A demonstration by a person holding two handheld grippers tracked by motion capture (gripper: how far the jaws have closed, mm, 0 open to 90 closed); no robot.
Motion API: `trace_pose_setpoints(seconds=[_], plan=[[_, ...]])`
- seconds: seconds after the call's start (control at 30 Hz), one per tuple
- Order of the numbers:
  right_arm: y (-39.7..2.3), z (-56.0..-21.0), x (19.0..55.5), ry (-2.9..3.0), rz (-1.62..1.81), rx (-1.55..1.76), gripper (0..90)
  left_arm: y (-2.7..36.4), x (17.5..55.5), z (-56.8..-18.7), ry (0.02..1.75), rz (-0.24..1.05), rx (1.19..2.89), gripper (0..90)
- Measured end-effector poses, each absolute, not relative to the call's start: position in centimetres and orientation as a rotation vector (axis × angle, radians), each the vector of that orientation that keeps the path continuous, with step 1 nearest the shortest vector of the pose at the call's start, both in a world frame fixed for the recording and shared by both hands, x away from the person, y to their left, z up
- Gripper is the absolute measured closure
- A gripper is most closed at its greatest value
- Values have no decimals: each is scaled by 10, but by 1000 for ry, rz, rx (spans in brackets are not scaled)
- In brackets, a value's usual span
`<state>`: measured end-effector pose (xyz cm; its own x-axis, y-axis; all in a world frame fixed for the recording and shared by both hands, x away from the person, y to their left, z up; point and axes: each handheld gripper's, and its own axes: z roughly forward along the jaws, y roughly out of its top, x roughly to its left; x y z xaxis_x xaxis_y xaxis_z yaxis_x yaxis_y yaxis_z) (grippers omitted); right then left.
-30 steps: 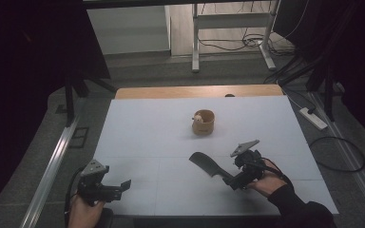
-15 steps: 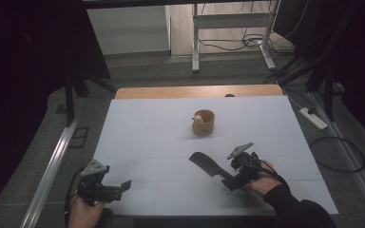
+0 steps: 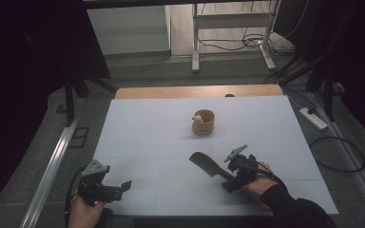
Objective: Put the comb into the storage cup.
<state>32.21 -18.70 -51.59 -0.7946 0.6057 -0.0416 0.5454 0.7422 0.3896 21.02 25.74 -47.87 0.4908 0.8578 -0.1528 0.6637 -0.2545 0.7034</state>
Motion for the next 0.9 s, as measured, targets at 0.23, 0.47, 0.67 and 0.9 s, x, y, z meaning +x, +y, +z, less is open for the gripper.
trace_pose_setpoints(seconds=[0.23,0.47,0.67,0.9], plan=[[-186,-516,323,2779,523,934,0,257,210,-479,1250,338,2007,0],[-182,-508,320,2817,500,899,184,257,210,-479,1250,340,2008,0],[-183,-502,319,2831,525,864,469,257,210,-479,1249,340,2008,0],[-184,-500,318,2845,542,813,720,257,210,-479,1249,337,2010,0]])
